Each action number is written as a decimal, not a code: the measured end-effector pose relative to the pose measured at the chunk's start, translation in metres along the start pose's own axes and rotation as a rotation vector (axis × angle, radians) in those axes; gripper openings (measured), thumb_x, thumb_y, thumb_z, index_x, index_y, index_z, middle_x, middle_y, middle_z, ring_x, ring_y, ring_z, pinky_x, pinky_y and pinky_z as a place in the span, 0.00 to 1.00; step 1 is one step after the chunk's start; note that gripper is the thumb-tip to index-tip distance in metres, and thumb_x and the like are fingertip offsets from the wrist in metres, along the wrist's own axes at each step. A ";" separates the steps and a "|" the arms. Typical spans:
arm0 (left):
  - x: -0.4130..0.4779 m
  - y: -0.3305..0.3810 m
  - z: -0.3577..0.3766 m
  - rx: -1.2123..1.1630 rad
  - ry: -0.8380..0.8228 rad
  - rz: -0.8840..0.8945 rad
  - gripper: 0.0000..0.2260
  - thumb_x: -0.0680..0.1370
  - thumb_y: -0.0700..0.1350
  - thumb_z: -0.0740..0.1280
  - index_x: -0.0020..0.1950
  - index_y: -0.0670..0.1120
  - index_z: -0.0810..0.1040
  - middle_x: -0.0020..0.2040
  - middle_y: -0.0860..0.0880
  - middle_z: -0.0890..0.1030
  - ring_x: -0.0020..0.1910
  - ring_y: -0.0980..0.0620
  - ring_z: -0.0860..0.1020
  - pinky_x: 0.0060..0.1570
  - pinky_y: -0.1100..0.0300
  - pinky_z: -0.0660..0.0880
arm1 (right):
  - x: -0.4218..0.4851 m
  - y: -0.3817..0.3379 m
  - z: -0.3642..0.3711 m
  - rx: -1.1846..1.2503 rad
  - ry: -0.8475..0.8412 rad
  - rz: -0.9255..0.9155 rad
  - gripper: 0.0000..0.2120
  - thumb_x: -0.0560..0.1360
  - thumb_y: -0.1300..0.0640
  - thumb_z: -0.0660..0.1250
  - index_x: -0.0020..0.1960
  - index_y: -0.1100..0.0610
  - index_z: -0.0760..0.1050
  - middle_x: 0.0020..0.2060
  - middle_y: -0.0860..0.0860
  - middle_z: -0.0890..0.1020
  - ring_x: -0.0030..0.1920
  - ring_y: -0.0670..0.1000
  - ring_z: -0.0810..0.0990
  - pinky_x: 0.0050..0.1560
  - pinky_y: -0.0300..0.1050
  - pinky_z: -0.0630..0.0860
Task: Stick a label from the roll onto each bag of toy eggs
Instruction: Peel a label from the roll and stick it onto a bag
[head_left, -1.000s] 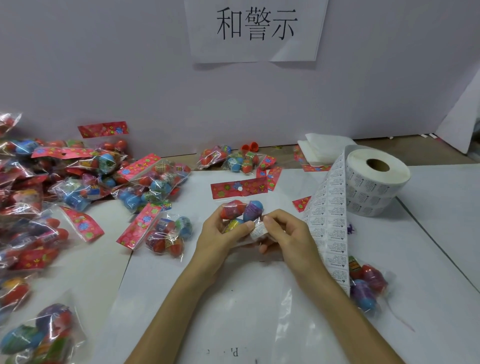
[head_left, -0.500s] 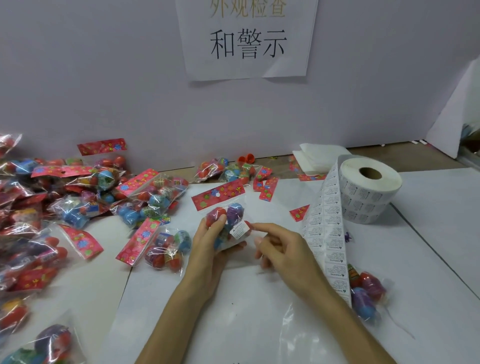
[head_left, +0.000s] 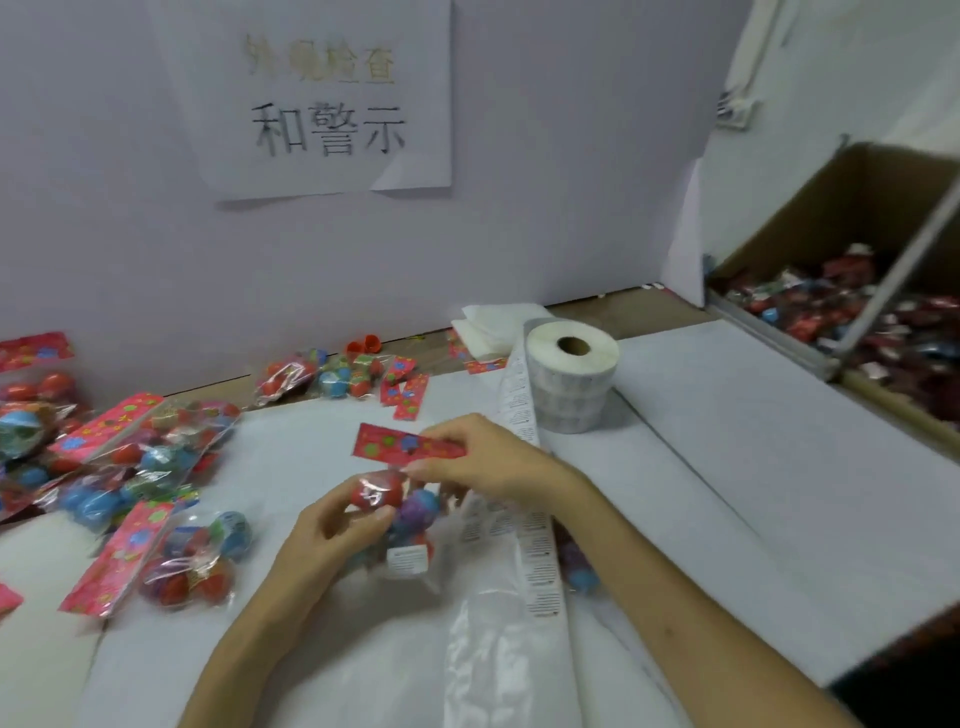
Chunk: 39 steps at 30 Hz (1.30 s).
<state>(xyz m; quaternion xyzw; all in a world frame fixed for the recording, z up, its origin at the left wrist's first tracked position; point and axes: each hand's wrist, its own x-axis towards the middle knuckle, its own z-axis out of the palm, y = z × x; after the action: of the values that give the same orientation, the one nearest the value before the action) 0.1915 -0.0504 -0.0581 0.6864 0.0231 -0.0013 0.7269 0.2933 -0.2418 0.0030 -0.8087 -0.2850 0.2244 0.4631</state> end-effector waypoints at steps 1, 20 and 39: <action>0.001 -0.002 -0.001 -0.022 0.025 -0.007 0.20 0.68 0.59 0.76 0.59 0.57 0.84 0.56 0.47 0.87 0.54 0.44 0.86 0.46 0.56 0.84 | -0.002 0.002 -0.004 0.058 0.011 -0.004 0.10 0.80 0.57 0.70 0.58 0.61 0.81 0.42 0.50 0.85 0.37 0.49 0.84 0.41 0.43 0.83; 0.026 -0.009 -0.015 -0.317 0.089 -0.232 0.15 0.88 0.45 0.50 0.56 0.44 0.76 0.39 0.41 0.87 0.27 0.45 0.83 0.26 0.54 0.82 | -0.064 0.074 -0.214 1.082 0.879 -0.070 0.16 0.83 0.55 0.63 0.69 0.58 0.75 0.60 0.56 0.84 0.52 0.54 0.84 0.56 0.47 0.76; -0.002 0.003 -0.004 -0.229 0.161 0.000 0.10 0.76 0.49 0.71 0.55 0.48 0.84 0.47 0.36 0.85 0.41 0.47 0.82 0.44 0.55 0.80 | 0.096 -0.038 0.026 -0.269 0.132 -0.217 0.22 0.77 0.53 0.72 0.70 0.48 0.75 0.66 0.44 0.78 0.61 0.42 0.78 0.58 0.37 0.72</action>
<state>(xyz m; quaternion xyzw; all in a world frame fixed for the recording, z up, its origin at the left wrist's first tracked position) 0.1899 -0.0465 -0.0553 0.5968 0.0812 0.0566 0.7962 0.3380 -0.1465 0.0146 -0.8408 -0.3671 0.0795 0.3899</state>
